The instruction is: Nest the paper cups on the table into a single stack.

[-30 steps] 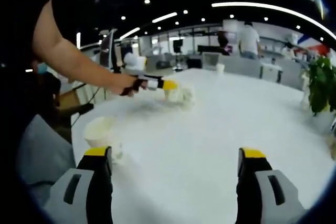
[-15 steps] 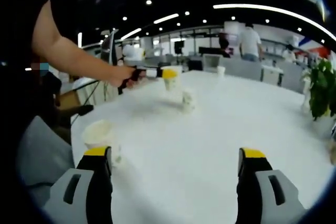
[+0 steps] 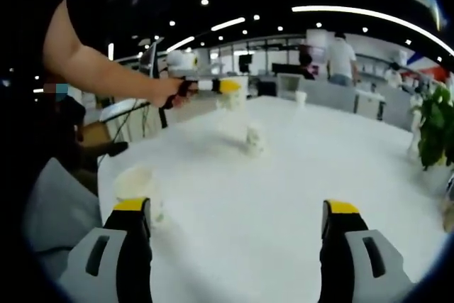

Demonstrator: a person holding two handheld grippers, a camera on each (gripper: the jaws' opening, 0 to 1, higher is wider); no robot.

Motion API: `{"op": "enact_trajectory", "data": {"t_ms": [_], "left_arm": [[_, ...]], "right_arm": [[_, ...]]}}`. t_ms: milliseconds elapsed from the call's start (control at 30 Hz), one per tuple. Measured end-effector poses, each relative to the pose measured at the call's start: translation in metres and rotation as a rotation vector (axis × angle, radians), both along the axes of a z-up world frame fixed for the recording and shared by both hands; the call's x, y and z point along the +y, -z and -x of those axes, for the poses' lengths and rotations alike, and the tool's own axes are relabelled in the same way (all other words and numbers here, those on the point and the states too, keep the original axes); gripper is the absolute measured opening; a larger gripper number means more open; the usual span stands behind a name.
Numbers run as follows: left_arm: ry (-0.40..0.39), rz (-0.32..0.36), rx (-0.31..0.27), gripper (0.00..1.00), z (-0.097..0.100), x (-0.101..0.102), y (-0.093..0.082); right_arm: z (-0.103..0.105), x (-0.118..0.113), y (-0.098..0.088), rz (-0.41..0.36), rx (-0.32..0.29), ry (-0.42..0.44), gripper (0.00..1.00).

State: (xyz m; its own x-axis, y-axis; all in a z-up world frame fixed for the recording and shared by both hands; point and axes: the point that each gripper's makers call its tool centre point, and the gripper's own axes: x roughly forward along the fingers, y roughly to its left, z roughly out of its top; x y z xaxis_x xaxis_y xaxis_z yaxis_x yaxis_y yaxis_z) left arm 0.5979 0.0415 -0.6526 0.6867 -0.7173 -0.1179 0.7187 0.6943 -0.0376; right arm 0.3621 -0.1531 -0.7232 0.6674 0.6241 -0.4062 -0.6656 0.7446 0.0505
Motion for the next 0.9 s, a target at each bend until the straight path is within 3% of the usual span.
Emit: {"op": "enact_trajectory", "data": {"t_ms": [433,900], "left_arm": [[-0.012,0.006,-0.019,0.42,0.001,0.011,-0.017],[-0.011,0.011,-0.031,0.42,0.027,0.010,-0.041]], "right_arm": [[0.009,0.005,-0.002,0.014,0.008,-0.017,0.99],[0.010,0.000,-0.010,-0.015,0.008,0.002,1.00]]}}
